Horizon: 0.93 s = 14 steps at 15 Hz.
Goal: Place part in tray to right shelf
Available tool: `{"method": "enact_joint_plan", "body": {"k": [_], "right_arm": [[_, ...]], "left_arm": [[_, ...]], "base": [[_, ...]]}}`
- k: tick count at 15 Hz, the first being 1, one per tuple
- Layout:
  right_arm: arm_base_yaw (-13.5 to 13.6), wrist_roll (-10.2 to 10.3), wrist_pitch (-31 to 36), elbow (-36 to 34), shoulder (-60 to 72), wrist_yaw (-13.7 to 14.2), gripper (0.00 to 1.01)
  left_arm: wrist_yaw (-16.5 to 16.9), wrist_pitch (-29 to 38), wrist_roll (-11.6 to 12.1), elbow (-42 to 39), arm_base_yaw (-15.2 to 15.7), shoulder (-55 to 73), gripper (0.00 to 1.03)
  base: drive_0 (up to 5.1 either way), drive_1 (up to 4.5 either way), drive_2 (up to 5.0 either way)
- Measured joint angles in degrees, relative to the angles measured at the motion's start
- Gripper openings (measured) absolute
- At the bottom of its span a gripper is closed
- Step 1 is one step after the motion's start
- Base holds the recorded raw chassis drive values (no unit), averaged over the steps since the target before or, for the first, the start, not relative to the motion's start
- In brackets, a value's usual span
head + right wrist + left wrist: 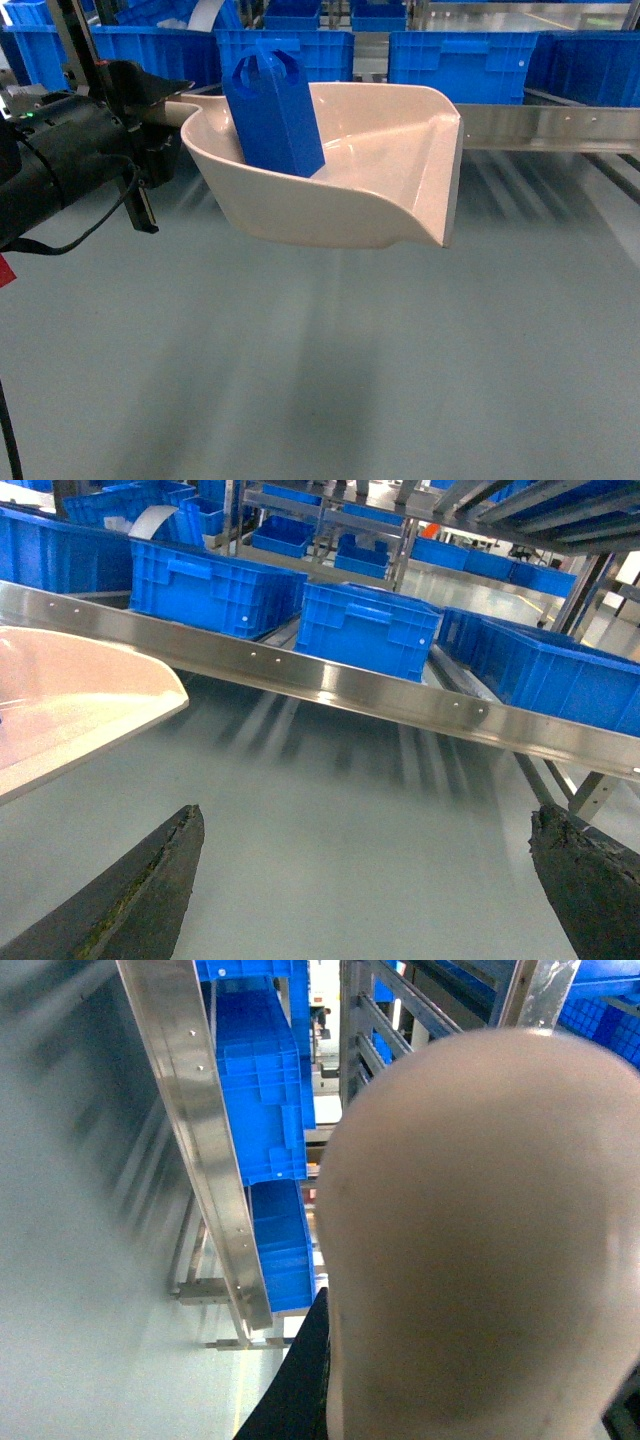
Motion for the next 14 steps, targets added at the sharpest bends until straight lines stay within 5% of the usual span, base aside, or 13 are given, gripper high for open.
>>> {"method": "enact_joint_plan", "body": {"k": [14], "right_arm": [[0.0,0.0,0.1,0.0,0.0,0.0,0.98]], "left_arm": [[0.4,0.0,0.0,0.0,-0.5,0.0,0.15]], "base": [[0.1,4.01,-3.8]]}}
